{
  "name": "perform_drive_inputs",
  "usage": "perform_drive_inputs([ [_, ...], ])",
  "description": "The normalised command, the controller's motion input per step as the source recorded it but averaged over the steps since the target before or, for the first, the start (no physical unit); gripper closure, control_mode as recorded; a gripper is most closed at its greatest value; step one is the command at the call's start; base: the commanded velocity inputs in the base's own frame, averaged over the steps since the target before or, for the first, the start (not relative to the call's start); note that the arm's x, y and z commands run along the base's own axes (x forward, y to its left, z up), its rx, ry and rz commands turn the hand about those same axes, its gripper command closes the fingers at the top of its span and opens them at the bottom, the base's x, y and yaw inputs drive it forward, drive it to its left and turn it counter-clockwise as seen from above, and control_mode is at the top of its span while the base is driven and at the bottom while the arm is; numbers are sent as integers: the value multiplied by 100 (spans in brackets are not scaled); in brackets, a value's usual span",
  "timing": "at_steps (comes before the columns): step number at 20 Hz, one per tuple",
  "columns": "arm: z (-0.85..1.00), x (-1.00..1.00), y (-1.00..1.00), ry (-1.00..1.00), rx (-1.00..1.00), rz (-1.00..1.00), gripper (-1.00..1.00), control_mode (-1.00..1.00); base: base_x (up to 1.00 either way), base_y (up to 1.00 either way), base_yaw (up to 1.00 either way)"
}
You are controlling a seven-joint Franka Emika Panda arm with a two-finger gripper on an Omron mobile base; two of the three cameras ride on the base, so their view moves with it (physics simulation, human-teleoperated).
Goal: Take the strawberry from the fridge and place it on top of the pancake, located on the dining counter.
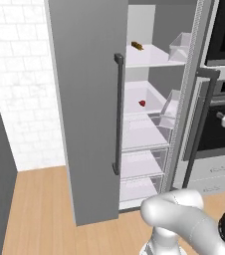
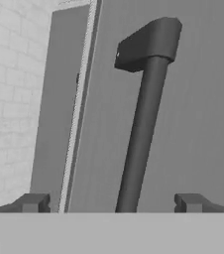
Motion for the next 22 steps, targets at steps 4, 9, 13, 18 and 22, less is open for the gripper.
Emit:
perform_drive_inputs([
  [4,19,0,99,12,-39,-34,-100,-100,0,0,0],
  [9,10,7,93,11,-37,-41,-100,-100,0,0,0],
  [13,3,26,85,6,-39,-43,-100,-100,0,0,0],
  [18,0,46,74,1,-35,-44,-100,-100,0,0,0],
  [22,0,60,48,2,-25,-44,-100,-100,0,0,0],
])
